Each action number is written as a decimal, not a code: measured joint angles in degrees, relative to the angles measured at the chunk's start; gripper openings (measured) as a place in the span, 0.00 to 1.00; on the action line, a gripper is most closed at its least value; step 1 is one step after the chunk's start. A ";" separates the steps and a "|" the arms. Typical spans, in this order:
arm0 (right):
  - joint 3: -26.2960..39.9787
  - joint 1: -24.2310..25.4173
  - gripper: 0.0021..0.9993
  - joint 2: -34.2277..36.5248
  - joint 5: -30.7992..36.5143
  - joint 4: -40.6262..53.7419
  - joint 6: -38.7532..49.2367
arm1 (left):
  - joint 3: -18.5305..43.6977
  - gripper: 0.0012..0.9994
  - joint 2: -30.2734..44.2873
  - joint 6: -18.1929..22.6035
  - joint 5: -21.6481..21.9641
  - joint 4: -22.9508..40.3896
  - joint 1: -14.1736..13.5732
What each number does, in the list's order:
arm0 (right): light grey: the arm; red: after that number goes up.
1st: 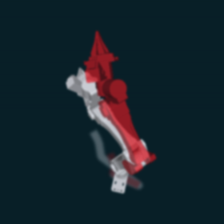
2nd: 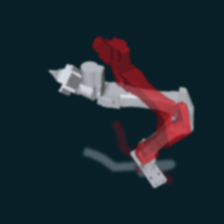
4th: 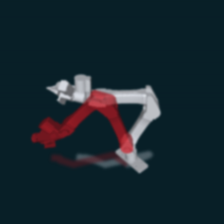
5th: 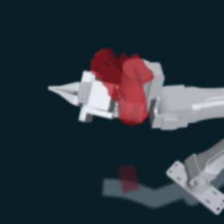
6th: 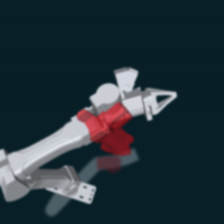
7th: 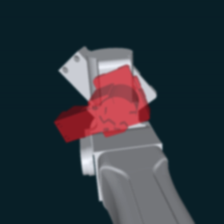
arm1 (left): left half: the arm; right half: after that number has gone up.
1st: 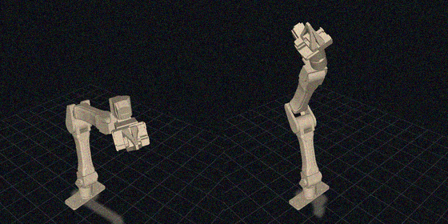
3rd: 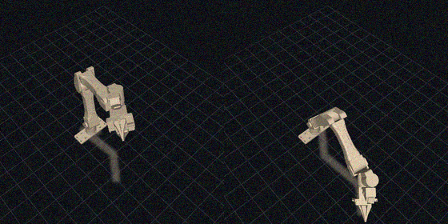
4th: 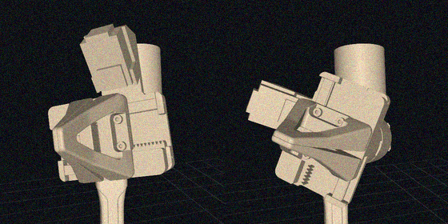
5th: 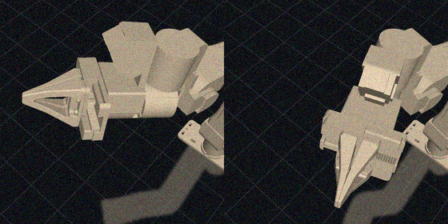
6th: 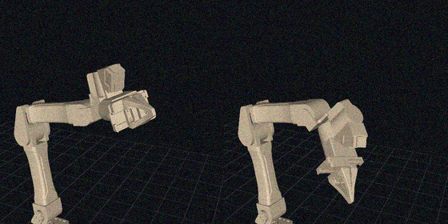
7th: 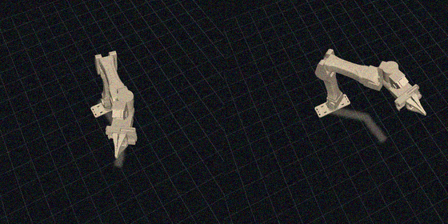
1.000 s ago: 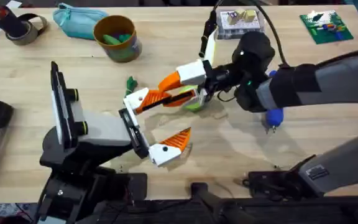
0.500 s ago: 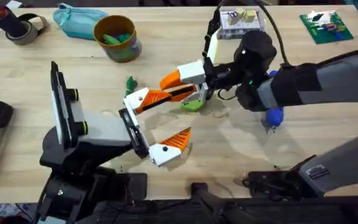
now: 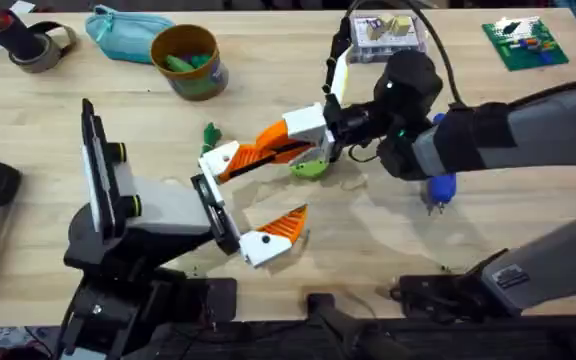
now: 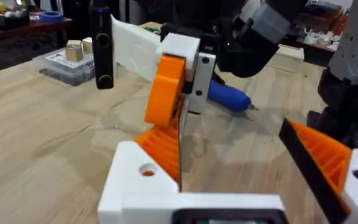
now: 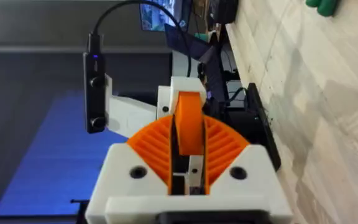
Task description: Pick up the gripper from the table and insert it into the empty holder that is missing its gripper. Then pick up a screw, insert it into the mounting hole, and use the screwdriver to tighten it. Finally, clean up the table by picking up the vegetable and placing it into the bucket.
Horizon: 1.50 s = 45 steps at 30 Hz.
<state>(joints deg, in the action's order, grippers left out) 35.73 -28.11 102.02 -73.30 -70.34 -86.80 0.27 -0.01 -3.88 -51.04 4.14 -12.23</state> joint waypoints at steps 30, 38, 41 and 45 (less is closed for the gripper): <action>-2.37 -0.85 0.01 -0.08 2.85 -1.84 -0.17 | 0.00 0.99 0.00 -1.14 -0.11 0.11 0.00; -2.58 -1.30 0.01 -0.78 4.38 -1.05 -0.17 | 0.00 0.99 0.00 -1.09 0.10 0.09 0.02; -2.58 -1.54 0.01 -0.81 5.06 -1.02 -0.17 | 0.00 0.99 0.00 -1.09 0.30 0.07 0.07; -2.58 -1.73 0.01 -0.81 5.72 -1.03 -0.17 | 0.00 0.99 0.00 -1.10 0.54 0.04 0.17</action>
<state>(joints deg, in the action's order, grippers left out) 33.15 -29.84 101.21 -67.57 -71.37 -86.98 0.27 -0.01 -4.98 -50.49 4.19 -12.05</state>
